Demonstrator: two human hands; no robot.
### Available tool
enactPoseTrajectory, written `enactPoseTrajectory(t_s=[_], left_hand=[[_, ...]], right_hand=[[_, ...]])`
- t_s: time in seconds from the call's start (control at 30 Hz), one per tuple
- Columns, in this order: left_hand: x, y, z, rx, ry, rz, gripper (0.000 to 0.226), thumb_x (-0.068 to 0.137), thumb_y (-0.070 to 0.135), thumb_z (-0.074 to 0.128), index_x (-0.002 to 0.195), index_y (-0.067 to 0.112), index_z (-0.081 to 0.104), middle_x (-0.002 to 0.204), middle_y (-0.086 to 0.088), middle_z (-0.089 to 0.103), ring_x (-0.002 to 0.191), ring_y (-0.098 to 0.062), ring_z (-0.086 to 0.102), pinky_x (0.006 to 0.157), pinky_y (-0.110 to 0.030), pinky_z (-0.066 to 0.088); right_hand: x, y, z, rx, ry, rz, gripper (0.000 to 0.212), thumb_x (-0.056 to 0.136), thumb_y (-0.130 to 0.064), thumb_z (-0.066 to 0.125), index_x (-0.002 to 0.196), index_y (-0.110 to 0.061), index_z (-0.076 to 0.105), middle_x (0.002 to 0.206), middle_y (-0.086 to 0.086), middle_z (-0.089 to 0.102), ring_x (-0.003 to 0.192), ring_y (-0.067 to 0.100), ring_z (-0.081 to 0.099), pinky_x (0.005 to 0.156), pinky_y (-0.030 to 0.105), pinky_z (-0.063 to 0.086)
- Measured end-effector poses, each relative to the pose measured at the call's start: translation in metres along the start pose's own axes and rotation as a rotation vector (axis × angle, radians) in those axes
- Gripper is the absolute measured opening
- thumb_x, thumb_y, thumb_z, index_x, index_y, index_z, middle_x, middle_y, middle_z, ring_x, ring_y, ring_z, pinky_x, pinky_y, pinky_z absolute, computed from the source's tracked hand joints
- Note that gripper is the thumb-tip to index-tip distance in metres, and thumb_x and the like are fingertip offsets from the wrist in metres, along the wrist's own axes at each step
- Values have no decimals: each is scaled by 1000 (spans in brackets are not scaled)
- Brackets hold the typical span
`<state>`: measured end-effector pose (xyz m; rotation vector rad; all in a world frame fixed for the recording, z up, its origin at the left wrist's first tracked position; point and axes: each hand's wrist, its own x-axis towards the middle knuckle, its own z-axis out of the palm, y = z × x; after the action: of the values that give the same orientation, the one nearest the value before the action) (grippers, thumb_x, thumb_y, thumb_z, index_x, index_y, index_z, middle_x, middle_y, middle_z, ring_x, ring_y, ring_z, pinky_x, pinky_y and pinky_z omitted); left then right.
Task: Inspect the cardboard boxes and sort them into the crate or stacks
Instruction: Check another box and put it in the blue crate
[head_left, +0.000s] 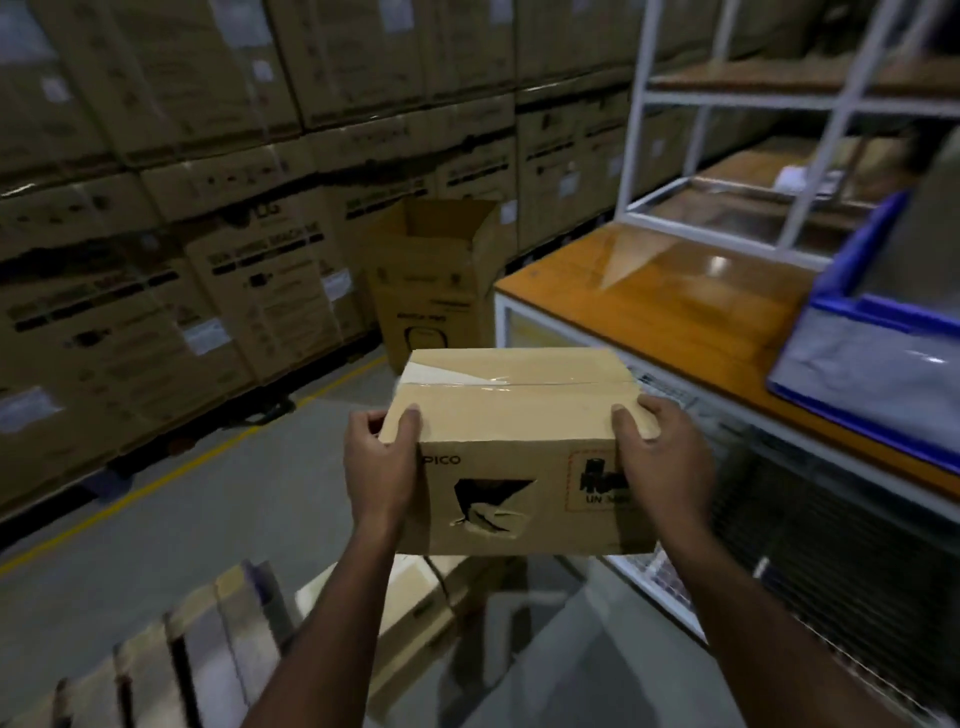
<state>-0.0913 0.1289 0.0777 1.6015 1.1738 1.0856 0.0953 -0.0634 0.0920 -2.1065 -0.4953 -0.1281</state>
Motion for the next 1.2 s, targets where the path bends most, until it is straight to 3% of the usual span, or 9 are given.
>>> enactPoseTrajectory(t_s=[0.13, 0.3, 0.4, 0.57, 0.67, 0.77, 0.9, 1.0, 1.2], left_hand=[[-33, 38, 28, -35, -77, 86, 29, 94, 49, 63, 101, 22, 58, 97, 7, 61, 89, -12, 58, 73, -37, 43], [-91, 80, 77, -115, -231, 151, 29, 97, 48, 60, 103, 21, 59, 98, 7, 62, 88, -10, 58, 72, -38, 44], [-135, 106, 109, -147, -289, 176, 30, 98, 49, 59, 101, 19, 59, 96, 9, 60, 87, -10, 57, 71, -37, 43], [-207, 148, 152, -164, -329, 279, 40, 96, 63, 51, 93, 23, 58, 95, 2, 63, 89, -17, 59, 72, -38, 45], [-251, 173, 175, -193, -341, 336, 43, 97, 61, 47, 89, 21, 61, 87, 3, 63, 84, -16, 59, 66, -33, 40], [-296, 195, 198, -230, -381, 357, 43, 99, 58, 45, 84, 20, 60, 78, 8, 61, 73, -3, 55, 62, -30, 37], [-351, 211, 231, -263, -447, 409, 40, 96, 53, 47, 88, 16, 61, 80, 11, 62, 73, 10, 55, 59, -10, 38], [-384, 221, 253, -294, -535, 417, 28, 93, 48, 51, 91, 22, 62, 86, 11, 65, 78, 9, 58, 63, -5, 38], [-432, 236, 313, -357, -755, 363, 20, 98, 40, 59, 105, 22, 65, 103, 7, 70, 93, -2, 65, 78, -24, 49]], right_hand=[[-9, 22, -62, 70, 204, 9, 38, 93, -54, 51, 116, -26, 63, 107, -2, 66, 96, 13, 61, 78, 38, 56], [-16, 62, -144, 85, 516, -25, 25, 98, -42, 54, 95, -21, 68, 84, -11, 59, 78, 11, 58, 66, 27, 42], [-21, 90, -195, 76, 628, -8, 23, 97, -44, 53, 92, -25, 64, 84, -9, 60, 78, 13, 59, 66, 28, 42], [-28, 140, -279, 59, 742, -2, 36, 97, -53, 43, 91, -24, 63, 86, -3, 65, 78, 16, 60, 62, 32, 48], [-34, 169, -327, 67, 795, 30, 41, 97, -55, 40, 95, -22, 64, 87, -2, 64, 78, 17, 60, 60, 27, 43], [-40, 199, -373, 29, 864, 71, 48, 97, -55, 39, 94, -15, 67, 87, 0, 65, 78, 18, 58, 59, 23, 32], [-44, 237, -430, 30, 934, 116, 54, 97, -58, 37, 98, -14, 69, 89, 1, 66, 81, 22, 62, 61, 29, 42], [-47, 259, -465, 37, 985, 140, 52, 96, -59, 38, 100, -16, 68, 90, -2, 64, 83, 22, 63, 64, 45, 55], [-46, 303, -520, -3, 1053, 216, 47, 95, -59, 41, 105, -20, 65, 98, 0, 65, 90, 24, 66, 70, 55, 57]])
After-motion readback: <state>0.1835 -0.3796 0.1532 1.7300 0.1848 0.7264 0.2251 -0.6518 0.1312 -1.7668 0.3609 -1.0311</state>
